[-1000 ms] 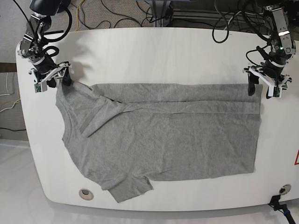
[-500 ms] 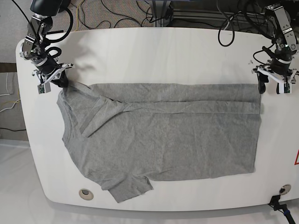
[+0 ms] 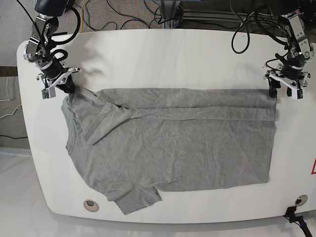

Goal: Fold the T-shirt properly
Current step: 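Open both grippers and pull them back from the folded edge, then regrasp the folded edge with both grippers and drag it toward the robot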

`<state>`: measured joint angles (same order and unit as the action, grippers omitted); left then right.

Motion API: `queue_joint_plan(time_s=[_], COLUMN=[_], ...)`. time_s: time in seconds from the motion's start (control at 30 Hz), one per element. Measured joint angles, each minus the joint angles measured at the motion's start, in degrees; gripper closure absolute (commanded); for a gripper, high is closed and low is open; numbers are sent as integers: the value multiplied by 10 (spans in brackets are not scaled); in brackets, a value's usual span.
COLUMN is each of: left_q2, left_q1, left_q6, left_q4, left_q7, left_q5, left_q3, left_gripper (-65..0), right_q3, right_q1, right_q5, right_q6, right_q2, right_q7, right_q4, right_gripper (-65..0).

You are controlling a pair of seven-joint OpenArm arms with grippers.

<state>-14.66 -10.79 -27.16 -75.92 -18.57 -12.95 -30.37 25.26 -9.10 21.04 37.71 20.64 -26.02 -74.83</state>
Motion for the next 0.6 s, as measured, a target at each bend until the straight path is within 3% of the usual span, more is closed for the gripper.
queue_joint_plan(time_s=[0.3,0.37,0.5,0.6], left_q2=[0,0,0,0], left_q1=[5,5,5,7], left_q6=[-16,-25,-25,-29], left_q4=[5,5,5,5], left_q7=[11,10,10,5], left_q5=[-2,-2,-1,-3], left_q3=[47,47,47,48], left_gripper=[-398,-337,-79,-41], right_q3=[0,0,0,0], right_q1=[-1,-1,-1,-1], right_q5=[2,2,2,2], right_q6=[0,0,0,0], right_q2=[0,0,0,0], right_q7=[2,3,3,3], right_q4=[0,0,0,0], right_gripper=[0,0,0,0])
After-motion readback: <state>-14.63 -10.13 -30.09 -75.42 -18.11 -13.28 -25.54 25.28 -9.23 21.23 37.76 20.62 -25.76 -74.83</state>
